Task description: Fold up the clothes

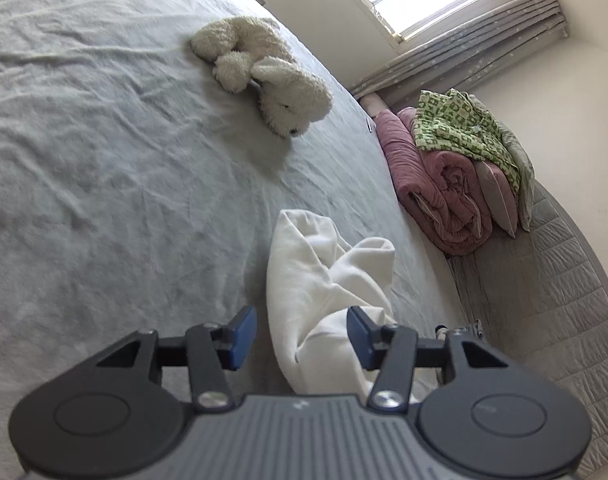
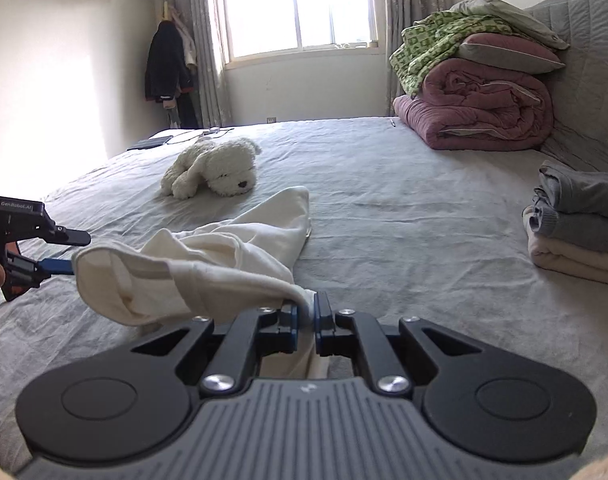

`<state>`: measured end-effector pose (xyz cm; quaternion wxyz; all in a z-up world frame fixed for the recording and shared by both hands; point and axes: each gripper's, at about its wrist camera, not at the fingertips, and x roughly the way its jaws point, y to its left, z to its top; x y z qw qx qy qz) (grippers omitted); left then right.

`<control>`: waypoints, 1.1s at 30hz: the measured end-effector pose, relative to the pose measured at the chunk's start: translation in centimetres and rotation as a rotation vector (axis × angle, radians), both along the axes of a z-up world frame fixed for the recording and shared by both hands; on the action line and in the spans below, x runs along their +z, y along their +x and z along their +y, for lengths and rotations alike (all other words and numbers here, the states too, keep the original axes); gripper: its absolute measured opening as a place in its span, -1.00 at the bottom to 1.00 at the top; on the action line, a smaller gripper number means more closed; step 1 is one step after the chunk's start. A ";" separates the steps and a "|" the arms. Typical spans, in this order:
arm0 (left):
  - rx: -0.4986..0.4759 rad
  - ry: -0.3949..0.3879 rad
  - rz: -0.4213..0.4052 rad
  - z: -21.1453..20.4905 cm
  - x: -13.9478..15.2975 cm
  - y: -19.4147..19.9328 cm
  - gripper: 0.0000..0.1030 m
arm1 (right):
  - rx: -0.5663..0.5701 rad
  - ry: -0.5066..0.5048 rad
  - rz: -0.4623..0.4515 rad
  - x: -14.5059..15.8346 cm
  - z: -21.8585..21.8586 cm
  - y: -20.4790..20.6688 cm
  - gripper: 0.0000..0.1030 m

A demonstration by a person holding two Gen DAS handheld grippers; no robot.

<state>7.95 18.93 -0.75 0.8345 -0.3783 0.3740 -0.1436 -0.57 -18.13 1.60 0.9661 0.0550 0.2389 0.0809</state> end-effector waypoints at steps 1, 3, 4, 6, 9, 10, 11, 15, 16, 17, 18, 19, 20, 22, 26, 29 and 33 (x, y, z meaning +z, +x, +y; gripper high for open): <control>-0.012 -0.002 0.005 -0.7 -0.2 0.4 0.08 | -0.018 0.018 0.028 -0.7 -0.5 0.5 -0.84; -0.043 0.021 0.019 -2.3 -0.7 1.3 0.09 | -0.050 0.068 0.160 -1.3 -1.3 2.2 -0.84; -0.066 0.035 0.021 -3.4 -0.9 1.7 0.09 | -0.051 0.104 0.181 -1.2 -1.7 2.7 -0.84; -0.112 0.062 0.026 -5.4 -1.4 2.4 0.09 | -0.040 0.134 0.177 -0.6 -2.2 3.1 -0.84; -0.167 0.131 0.014 -8.2 -1.6 2.8 0.09 | -0.017 0.135 0.169 -0.3 -2.4 2.5 -0.84; -0.175 0.169 0.010 -9.1 -1.7 2.9 0.09 | -0.011 0.138 0.175 -0.4 -2.6 2.3 -0.84; -0.171 0.201 0.013 -9.6 -1.8 3.1 0.08 | -0.005 0.143 0.182 -0.5 -2.7 2.1 -0.84; -0.124 0.297 0.022 -10.9 -1.8 3.2 -0.45 | -0.003 0.163 0.200 -0.9 -3.4 1.4 -0.84; -0.105 0.313 0.022 -11.0 -1.6 3.1 -0.67 | -0.006 0.165 0.201 -0.9 -3.5 1.4 -0.84; -0.079 0.321 0.004 -10.9 -1.1 2.5 -0.76 | -0.009 0.167 0.202 -0.9 -3.6 1.3 -0.84; -0.057 0.324 -0.025 -10.8 -0.3 1.9 -0.83 | -0.011 0.171 0.199 -0.8 -3.7 1.2 -0.84; -0.036 0.327 -0.053 -10.7 0.4 1.2 -0.89 | -0.016 0.168 0.187 -0.6 -3.7 1.1 -0.84; -0.017 0.329 -0.079 -10.4 1.1 0.5 -0.89 | -0.021 0.164 0.173 -0.2 -3.8 1.0 -0.84; 0.020 0.331 -0.130 -9.8 2.5 -0.9 -0.90 | -0.039 0.140 0.112 0.7 -3.8 0.8 -0.84; 0.091 0.302 -0.152 -7.5 3.8 -3.1 -0.90 | -0.096 0.117 -0.012 2.4 -4.2 0.7 -0.85; 0.111 0.297 -0.123 -5.9 3.9 -4.6 -0.91 | -0.132 0.126 -0.063 3.4 -4.9 0.5 -0.85; 0.024 0.345 -0.037 -5.5 2.7 -5.5 -0.90 | -0.136 0.111 -0.099 3.9 -5.2 0.3 -0.85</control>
